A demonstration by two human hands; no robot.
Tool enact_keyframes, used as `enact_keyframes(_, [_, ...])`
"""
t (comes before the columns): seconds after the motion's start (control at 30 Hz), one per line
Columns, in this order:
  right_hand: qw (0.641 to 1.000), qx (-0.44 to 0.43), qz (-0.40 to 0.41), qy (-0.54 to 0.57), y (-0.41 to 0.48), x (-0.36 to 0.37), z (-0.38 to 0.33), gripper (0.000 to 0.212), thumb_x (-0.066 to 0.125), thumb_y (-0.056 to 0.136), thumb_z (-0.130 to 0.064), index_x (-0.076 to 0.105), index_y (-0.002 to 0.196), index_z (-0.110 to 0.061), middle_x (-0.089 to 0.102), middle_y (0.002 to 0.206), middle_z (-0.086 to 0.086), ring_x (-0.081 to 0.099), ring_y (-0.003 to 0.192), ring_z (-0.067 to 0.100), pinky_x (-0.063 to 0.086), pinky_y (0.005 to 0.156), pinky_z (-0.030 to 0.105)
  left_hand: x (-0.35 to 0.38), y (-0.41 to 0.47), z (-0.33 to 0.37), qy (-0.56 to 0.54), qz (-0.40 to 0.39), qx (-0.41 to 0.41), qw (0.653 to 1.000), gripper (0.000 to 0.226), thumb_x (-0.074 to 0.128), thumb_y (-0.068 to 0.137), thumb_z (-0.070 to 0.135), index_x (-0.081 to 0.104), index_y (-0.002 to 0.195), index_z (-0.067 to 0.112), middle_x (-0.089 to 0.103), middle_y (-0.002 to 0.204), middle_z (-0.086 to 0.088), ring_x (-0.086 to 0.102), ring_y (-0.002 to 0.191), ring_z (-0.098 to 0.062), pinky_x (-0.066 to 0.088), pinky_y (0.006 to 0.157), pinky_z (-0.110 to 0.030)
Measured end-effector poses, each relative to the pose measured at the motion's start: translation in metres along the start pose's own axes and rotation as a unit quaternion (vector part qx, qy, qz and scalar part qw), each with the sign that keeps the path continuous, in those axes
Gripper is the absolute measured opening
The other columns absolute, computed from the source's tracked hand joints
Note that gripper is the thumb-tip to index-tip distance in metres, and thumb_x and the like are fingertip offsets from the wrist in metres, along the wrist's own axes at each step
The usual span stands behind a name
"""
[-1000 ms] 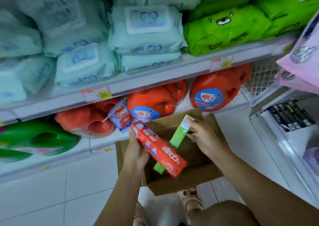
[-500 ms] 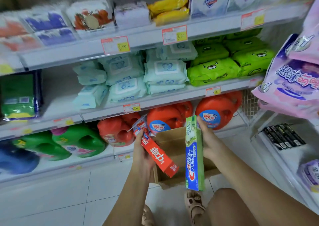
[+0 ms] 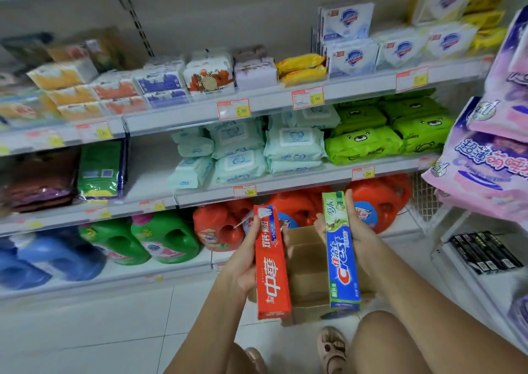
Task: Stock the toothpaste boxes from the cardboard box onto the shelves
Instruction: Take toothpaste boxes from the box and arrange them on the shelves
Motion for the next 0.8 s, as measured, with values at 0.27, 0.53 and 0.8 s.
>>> enact_keyframes(0.27, [0.981, -0.045, -0.108, 0.154, -0.043, 0.037, -0.018, 0.073, 0.093, 0.025, -0.020, 0.053, 0.085, -0.005, 0.056, 0.083, 0.009, 0.060, 0.064, 0.018, 0.053, 0.048, 0.027, 0.030, -0.037, 0.011, 0.100, -0.026, -0.051, 0.993, 0.072, 0.058, 0.073, 0.068, 0.072, 0.094, 0.001, 0.066, 0.079, -0.010, 0.065, 0.062, -0.018, 0.057, 0.062, -0.031])
enact_keyframes(0.53, [0.996, -0.024, -0.019, 0.088, -0.081, 0.051, -0.020, 0.034, 0.063, 0.083, -0.037, 0.049, 0.089, -0.006, 0.057, 0.072, 0.009, 0.059, 0.058, 0.018, 0.055, 0.051, 0.027, 0.058, -0.073, 0.028, 0.185, 0.022, -0.019, 0.982, 0.057, 0.066, 0.074, 0.056, 0.067, 0.094, 0.002, 0.062, 0.080, -0.016, 0.065, 0.067, -0.024, 0.057, 0.067, -0.034])
enact_keyframes(0.8, [0.983, -0.126, -0.128, 0.035, -0.114, 0.082, -0.064, 0.030, 0.052, 0.091, -0.025, 0.054, 0.107, 0.000, 0.063, 0.086, 0.011, 0.062, 0.063, 0.017, 0.057, 0.062, 0.029, 0.083, -0.076, 0.047, 0.152, 0.084, 0.026, 0.984, 0.042, 0.062, 0.083, 0.037, 0.059, 0.098, -0.002, 0.068, 0.076, -0.018, 0.068, 0.064, -0.026, 0.058, 0.070, -0.039])
Point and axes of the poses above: each hand's wrist, its own y-axis towards the middle knuckle, its own x-axis out of the palm, z = x × y, the point moved 2 cm from there along y, towards the middle knuckle
